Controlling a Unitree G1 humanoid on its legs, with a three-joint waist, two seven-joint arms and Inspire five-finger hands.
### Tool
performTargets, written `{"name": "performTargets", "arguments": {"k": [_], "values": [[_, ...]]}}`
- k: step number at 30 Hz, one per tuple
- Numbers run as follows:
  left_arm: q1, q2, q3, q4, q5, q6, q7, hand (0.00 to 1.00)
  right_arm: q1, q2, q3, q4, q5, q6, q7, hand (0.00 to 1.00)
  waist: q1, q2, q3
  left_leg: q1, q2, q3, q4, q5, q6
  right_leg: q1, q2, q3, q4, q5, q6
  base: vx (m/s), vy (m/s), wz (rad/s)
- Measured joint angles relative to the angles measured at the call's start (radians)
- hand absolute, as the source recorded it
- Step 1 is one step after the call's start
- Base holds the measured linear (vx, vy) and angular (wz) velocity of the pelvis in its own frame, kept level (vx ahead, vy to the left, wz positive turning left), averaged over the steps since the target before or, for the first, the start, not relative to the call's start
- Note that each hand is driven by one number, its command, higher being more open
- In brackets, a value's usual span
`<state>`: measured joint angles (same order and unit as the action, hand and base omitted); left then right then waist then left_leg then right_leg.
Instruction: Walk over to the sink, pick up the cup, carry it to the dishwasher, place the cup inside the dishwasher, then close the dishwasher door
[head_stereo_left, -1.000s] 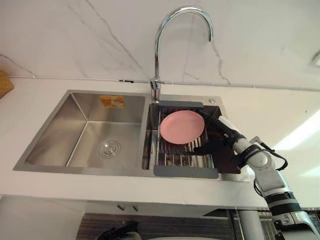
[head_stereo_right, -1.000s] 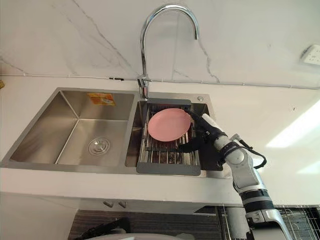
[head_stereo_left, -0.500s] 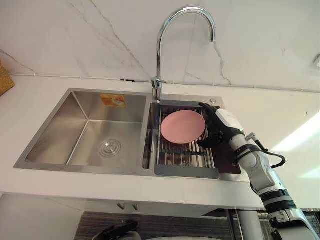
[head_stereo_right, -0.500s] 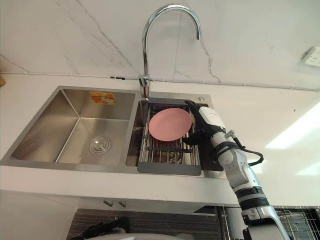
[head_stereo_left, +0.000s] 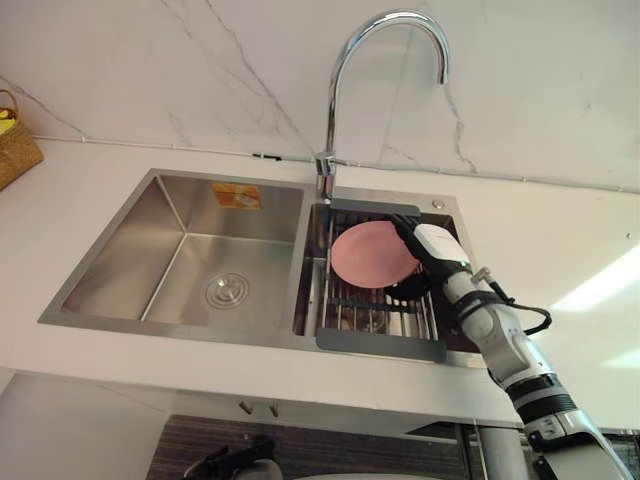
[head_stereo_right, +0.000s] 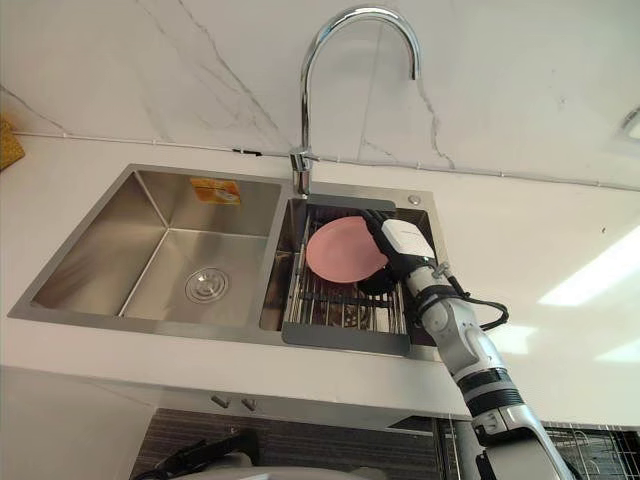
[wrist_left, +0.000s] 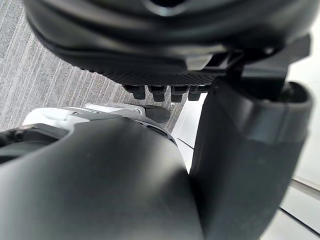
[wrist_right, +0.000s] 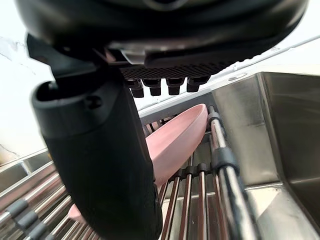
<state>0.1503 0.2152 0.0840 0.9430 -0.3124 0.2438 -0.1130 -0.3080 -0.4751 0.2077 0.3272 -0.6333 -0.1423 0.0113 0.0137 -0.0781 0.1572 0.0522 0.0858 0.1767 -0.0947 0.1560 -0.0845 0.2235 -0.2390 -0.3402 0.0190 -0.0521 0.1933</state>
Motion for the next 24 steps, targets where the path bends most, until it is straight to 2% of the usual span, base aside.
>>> {"name": "performTargets", "arguments": {"k": [3,10,11,17,24], "values": [[-0.001,0.0,-0.002,-0.002,0.0,-0.001,0.0,1.0,-0.001,0.005,0.016,0.026,-0.04,-0.005,-0.073,1.0,0.003,0.001,0.002,-0.001,-0.001,-0.003,0.0,0.0,0.0,0.002,0.0,-0.004,0.0,0.0,0.001,-0.02,-0.018,0.03],[0.0,0.0,-0.008,-0.001,0.001,-0.02,-0.007,1.0,0.0,0.01,0.035,0.056,-0.149,-0.066,-0.258,1.0,0.002,0.002,0.01,-0.002,-0.001,-0.009,0.0,0.0,0.0,0.004,0.0,-0.009,0.002,-0.001,0.002,-0.01,-0.011,0.02],[0.0,0.001,-0.016,-0.002,0.001,-0.025,-0.007,1.0,0.003,0.013,0.036,0.062,-0.161,-0.07,-0.281,0.0,0.002,0.003,0.011,-0.002,-0.002,-0.013,0.0,-0.001,0.0,0.006,0.0,-0.013,0.002,-0.001,0.002,-0.03,-0.02,0.07],[0.001,0.01,-0.048,-0.001,-0.008,-0.097,-0.048,1.0,0.006,0.013,0.036,0.072,-0.264,-0.111,-0.372,0.0,0.002,0.003,0.03,-0.005,-0.002,-0.022,0.0,-0.002,0.003,0.008,0.001,-0.018,0.004,-0.002,0.004,-0.03,-0.018,0.04],[0.004,0.02,-0.074,-0.002,-0.042,-0.123,-0.071,1.0,0.009,0.006,0.039,0.078,-0.354,-0.126,-0.445,0.0,0.021,0.001,0.031,-0.009,-0.002,-0.025,0.0,0.0,0.0,0.007,0.001,-0.023,0.004,-0.003,0.005,-0.01,-0.008,0.02]]}}
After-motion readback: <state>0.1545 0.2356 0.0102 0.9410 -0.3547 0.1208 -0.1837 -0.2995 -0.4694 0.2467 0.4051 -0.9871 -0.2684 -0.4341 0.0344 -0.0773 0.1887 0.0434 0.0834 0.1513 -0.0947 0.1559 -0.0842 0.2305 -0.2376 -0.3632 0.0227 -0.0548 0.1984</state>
